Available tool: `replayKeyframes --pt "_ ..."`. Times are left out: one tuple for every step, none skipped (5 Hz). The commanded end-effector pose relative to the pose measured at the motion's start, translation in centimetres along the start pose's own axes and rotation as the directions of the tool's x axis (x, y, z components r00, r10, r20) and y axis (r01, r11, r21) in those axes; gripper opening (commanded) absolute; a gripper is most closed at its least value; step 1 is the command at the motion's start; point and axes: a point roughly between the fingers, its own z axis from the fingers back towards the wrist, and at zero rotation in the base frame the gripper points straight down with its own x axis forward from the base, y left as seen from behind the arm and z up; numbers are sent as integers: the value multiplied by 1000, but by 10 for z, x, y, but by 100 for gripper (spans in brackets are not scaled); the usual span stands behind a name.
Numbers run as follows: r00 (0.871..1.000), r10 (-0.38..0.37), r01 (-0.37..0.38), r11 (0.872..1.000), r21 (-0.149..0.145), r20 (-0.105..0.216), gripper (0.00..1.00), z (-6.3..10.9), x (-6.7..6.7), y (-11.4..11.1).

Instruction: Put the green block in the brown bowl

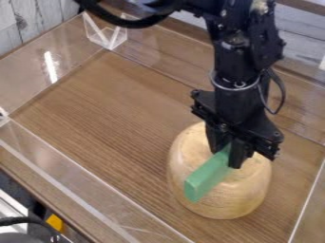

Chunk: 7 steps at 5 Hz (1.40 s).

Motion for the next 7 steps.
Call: replayKeyframes --pt "1000 3 -3 1000 6 -14 0 -2 -4 3" --pt "1000 12 -12 1000 5 -26 0 -3 -5 3" --pt "999 21 -21 1000 4 -37 0 -4 -6 3" --pt "998 30 -30 1000 3 -49 100 -5 -7 3" --pt "998 39 -39 999 4 -52 0 -6 -6 3" --pt "997 49 -49 999 6 -52 0 -4 -5 5" --pt "997 60 -59 998 3 -55 0 -5 -5 5"
